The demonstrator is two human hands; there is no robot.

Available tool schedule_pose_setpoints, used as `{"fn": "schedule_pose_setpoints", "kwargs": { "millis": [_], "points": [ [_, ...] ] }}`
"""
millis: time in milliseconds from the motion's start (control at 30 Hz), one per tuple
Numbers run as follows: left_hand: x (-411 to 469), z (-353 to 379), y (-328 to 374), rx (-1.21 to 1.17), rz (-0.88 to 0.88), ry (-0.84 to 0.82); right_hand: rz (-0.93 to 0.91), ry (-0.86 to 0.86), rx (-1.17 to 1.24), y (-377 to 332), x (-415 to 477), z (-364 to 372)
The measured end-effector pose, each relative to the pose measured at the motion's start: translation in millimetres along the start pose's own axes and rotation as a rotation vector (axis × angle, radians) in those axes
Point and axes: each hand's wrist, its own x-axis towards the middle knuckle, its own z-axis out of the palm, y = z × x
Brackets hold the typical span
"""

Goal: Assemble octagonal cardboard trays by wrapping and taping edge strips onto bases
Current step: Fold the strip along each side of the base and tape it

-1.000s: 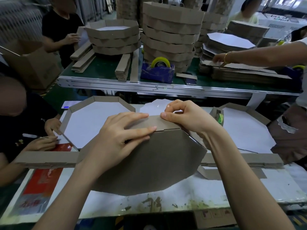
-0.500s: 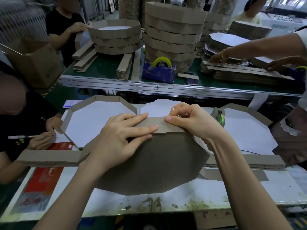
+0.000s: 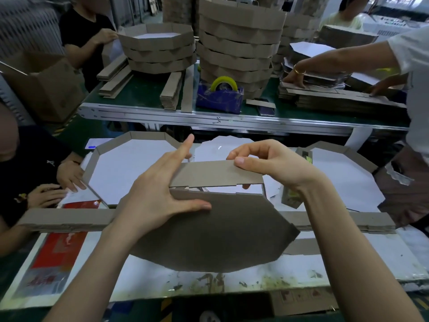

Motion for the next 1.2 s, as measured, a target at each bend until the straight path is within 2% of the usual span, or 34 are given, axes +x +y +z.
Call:
{"fn": "schedule_pose_setpoints", "kwargs": {
  "millis": [133, 267, 467, 700, 833, 1033, 1200],
  "points": [
    [-3.6, -2.8, -0.7, 0.008, 0.012, 0.02, -0.004, -0.045, -0.119, 2.4, 3.5, 2.3],
    [-7.5, -4.8, -1.1, 0.015, 0.03, 0.039, 0.047, -0.078, -0.081, 4.6, 6.0, 8.3],
    [-11.7, -2.6, -2.5, 0.029, 0.008, 0.059, 0.0, -0.077, -0.079, 5.0, 6.6, 8.5],
    [-12.4, -2.9, -9.5, 0.058, 0.046, 0.079, -0.013, -0.058, -0.018, 7.8, 9.9, 15.3],
    [-13.4, -4.5, -8.3, 0.075, 0.073, 0.104, -0.005, -0.059, -0.064, 6.8, 11.0, 15.7],
    [-6.8, -6.6, 4.4, 0.162, 0.204, 0.036, 0.036, -0.016, -0.095, 8.1, 5.9, 11.8],
    [4.5, -2.7, 16.4, 0.108, 0.172, 0.016, 0.101, 0.106, -0.217, 6.2, 2.6, 8.6]
  ]
}}
